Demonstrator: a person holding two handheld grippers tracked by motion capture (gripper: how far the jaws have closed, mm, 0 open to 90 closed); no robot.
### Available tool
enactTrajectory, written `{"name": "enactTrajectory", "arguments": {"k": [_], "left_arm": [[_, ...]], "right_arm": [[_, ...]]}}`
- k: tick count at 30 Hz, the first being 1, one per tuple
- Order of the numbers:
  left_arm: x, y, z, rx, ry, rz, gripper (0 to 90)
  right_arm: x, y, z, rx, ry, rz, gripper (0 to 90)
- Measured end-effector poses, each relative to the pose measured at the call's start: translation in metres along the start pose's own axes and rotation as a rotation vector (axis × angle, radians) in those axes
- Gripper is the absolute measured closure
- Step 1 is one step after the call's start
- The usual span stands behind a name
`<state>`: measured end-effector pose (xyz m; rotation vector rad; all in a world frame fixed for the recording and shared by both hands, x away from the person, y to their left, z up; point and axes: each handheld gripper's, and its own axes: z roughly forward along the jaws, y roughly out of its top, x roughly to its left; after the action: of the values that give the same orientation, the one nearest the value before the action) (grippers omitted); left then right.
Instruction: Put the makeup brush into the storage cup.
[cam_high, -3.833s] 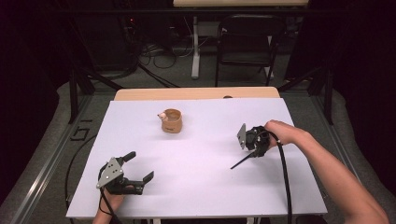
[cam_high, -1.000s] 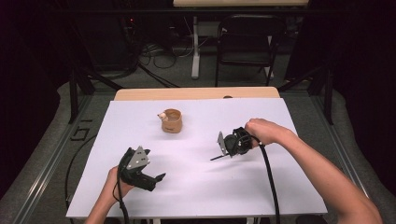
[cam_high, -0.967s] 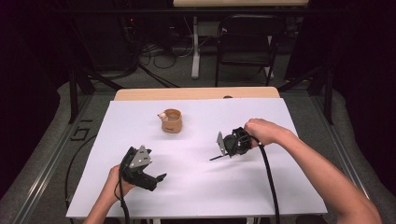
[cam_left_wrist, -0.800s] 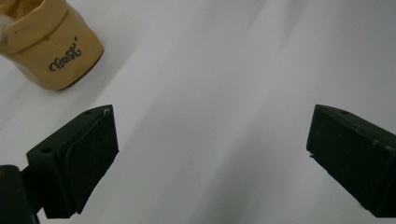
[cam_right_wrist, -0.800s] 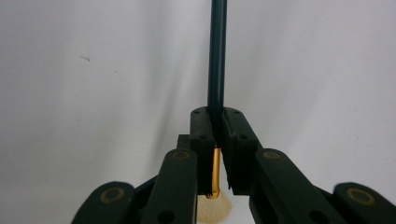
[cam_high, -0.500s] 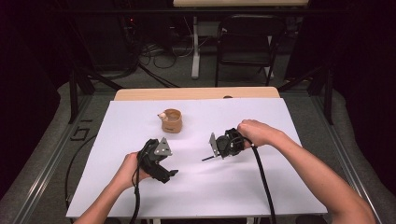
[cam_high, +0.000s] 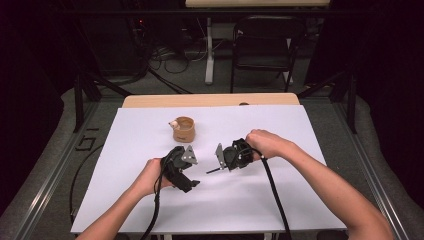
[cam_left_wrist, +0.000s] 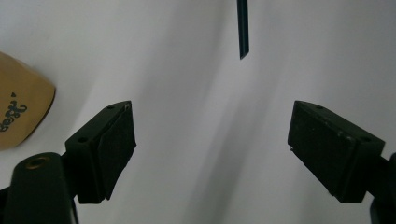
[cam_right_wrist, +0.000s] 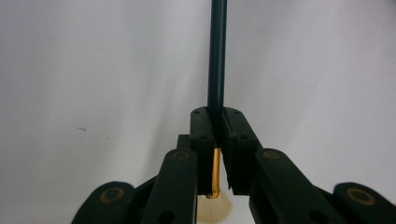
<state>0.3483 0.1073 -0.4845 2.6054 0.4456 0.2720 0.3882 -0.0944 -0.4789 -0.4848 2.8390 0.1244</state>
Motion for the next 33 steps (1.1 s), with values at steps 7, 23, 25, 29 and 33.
{"name": "enactTrajectory", "arguments": {"k": [7,23,25,29,33], "left_arm": [[-0.001,0.009,0.008,-0.011,-0.014,0.014,32.0],[-0.001,0.01,0.019,-0.065,-0.098,0.007,74.7],[0.0,0.009,0.02,-0.063,-0.103,0.013,77.6],[0.0,0.005,0.021,-0.093,-0.111,0.004,84.3],[-0.001,0.0,0.022,-0.116,-0.11,0.002,85.1]], "right_arm": [[-0.001,0.01,-0.002,-0.023,0.002,-0.018,83.5],[0.003,0.021,-0.002,-0.073,-0.005,-0.008,83.5],[0.003,0.021,-0.002,-0.079,-0.008,-0.011,83.5],[0.001,0.019,-0.002,-0.091,-0.011,-0.011,83.3],[0.003,0.016,-0.002,-0.117,0.004,0.024,77.7]]}}
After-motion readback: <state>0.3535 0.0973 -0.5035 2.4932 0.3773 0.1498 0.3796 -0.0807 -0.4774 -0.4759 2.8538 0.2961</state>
